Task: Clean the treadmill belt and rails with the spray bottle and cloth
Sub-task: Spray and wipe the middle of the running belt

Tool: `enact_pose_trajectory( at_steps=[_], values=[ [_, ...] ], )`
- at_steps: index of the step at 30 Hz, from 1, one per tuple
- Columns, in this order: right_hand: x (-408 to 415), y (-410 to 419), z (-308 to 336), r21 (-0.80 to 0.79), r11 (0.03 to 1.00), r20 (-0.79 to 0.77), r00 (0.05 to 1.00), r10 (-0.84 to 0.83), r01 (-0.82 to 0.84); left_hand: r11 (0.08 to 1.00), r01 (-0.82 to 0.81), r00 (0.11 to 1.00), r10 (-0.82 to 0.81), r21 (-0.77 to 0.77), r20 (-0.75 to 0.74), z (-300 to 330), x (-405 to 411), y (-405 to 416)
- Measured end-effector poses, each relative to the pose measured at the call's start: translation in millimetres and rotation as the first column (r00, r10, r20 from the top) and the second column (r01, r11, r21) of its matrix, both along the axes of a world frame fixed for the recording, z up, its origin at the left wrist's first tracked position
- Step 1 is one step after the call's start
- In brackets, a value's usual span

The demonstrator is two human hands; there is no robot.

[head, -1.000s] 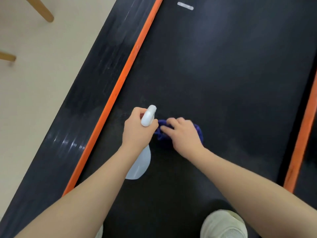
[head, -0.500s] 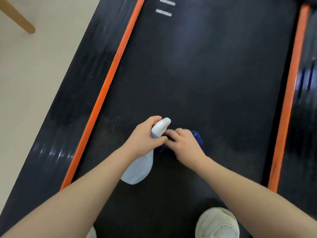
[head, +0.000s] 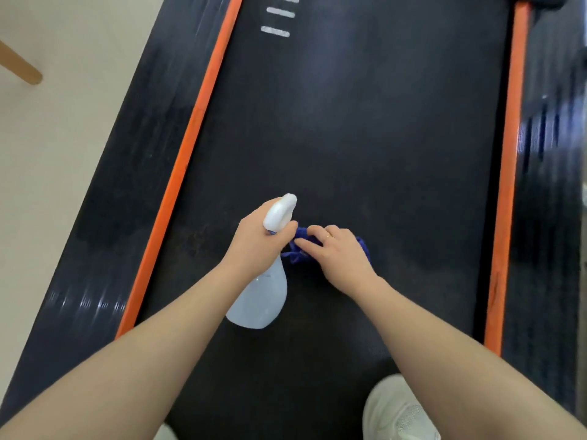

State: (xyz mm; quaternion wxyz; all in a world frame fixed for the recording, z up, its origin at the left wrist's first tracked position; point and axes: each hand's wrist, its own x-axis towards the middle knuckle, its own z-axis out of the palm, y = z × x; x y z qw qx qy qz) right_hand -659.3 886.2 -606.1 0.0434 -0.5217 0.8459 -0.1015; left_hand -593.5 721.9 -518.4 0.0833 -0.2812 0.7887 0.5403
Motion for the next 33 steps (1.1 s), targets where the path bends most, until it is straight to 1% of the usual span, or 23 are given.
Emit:
enact_pose_trajectory(
  at_steps=[1,2,3,5,6,7,8,10,11,13,15,17,19,20,21,22,24,26,28,29,30,31,33],
  values=[
    [-13.7,2.5,1.1,0.019,0.999,-0.019,0.999,0.051,-0.05,1.0,0.003,1.0,-0.003,-0.009,-0.007,0.2,-3.0,0.7],
    [-29.1,5.2,2.7,0.033,0.999,-0.038,0.999,-0.007,0.008,1.0,0.005,1.0,-0.005,-0.01,-0.014,-0.7,-5.8,1.7],
    [-43.4,7.9,5.8,0.031,0.984,-0.029,0.984,-0.175,0.176,1.0,0.003,1.0,-0.003,-0.005,-0.02,-1.1,-8.0,3.5],
    [-62.8,14.3,5.9,0.077,0.813,-0.007,0.816,-0.578,0.577,1.0,-0.006,0.999,0.006,0.012,-0.042,-0.2,-11.2,8.0],
    [-61.9,17.0,5.8,0.091,0.756,0.01,0.759,-0.652,0.648,1.0,-0.017,0.998,0.019,0.02,-0.058,0.7,-12.8,10.8],
    [-56.0,19.1,6.3,0.074,0.766,0.008,0.768,-0.64,0.638,0.999,-0.027,0.997,0.029,0.026,-0.07,1.7,-14.4,13.4],
    [-46.2,21.5,4.5,0.028,0.822,-0.001,0.822,-0.569,0.569,0.999,-0.034,0.996,0.037,0.032,-0.077,3.1,-16.0,15.7],
    [-18.3,30.5,-5.2,-0.06,0.947,-0.056,0.946,-0.319,0.316,0.999,-0.036,0.996,0.039,0.04,-0.08,6.2,-18.8,19.7],
    [-3.9,34.6,-9.1,-0.069,0.979,-0.047,0.98,-0.196,0.192,0.999,-0.029,0.996,0.032,0.037,-0.082,6.9,-19.8,21.7],
    [9.3,37.1,-11.4,-0.103,0.991,-0.012,0.996,-0.087,0.085,1.0,0.0,0.997,0.001,0.014,-0.074,8.1,-19.2,24.5],
    [-2.9,30.9,-12.5,-0.147,0.98,-0.018,0.99,-0.139,0.135,1.0,0.025,0.997,-0.025,-0.001,-0.067,8.2,-18.3,25.3],
    [-22.4,16.5,-11.2,-0.166,0.934,-0.008,0.947,-0.321,0.315,1.0,0.012,0.998,-0.013,-0.006,-0.066,6.0,-18.8,24.7],
    [-40.5,0.8,-6.1,-0.145,0.844,0.046,0.856,-0.516,0.516,1.0,0.003,0.998,-0.004,-0.02,-0.059,3.7,-19.9,24.6],
    [-43.1,-4.2,-4.2,-0.128,0.817,0.057,0.826,-0.56,0.562,1.0,0.003,0.998,-0.005,-0.026,-0.06,2.8,-20.3,24.7],
    [-41.4,-6.6,-3.3,-0.129,0.828,0.042,0.838,-0.544,0.545,1.0,-0.001,0.998,-0.001,-0.026,-0.067,1.9,-19.7,24.1],
    [-37.2,-5.3,-2.9,-0.147,0.871,0.01,0.882,-0.472,0.468,1.0,-0.014,0.997,0.013,-0.02,-0.081,1.7,-19.0,23.3],
    [-21.8,7.0,-8.2,-0.153,0.971,-0.055,0.98,-0.192,0.182,0.998,-0.056,0.993,0.055,-0.003,-0.101,2.5,-17.2,21.8],
    [-5.8,21.8,-14.1,-0.111,0.99,-0.056,0.995,0.077,-0.083,0.997,-0.082,0.992,0.082,0.0,-0.1,2.3,-15.0,19.4],
    [-11.2,27.2,-12.6,-0.077,0.979,-0.057,0.981,0.185,-0.189,0.996,-0.084,0.991,0.084,0.002,-0.107,1.9,-12.9,18.4],
    [-20.5,25.6,-11.5,-0.074,0.981,-0.08,0.982,0.173,-0.179,0.997,-0.08,0.99,0.08,0.008,-0.117,2.2,-12.3,18.3],
    [-30.6,21.8,-9.3,-0.078,0.991,-0.1,0.99,0.1,-0.108,0.998,-0.07,0.99,0.07,0.008,-0.125,2.1,-12.4,17.6],
    [-39.8,17.0,-5.9,-0.092,0.996,-0.105,0.994,-0.028,0.018,0.998,-0.06,0.99,0.061,0.004,-0.128,1.6,-12.4,17.4],
    [-45.6,8.6,-1.6,-0.11,0.951,-0.085,0.951,-0.299,0.289,0.998,-0.064,0.99,0.062,-0.009,-0.125,-0.3,-13.2,17.0]
  ],
)
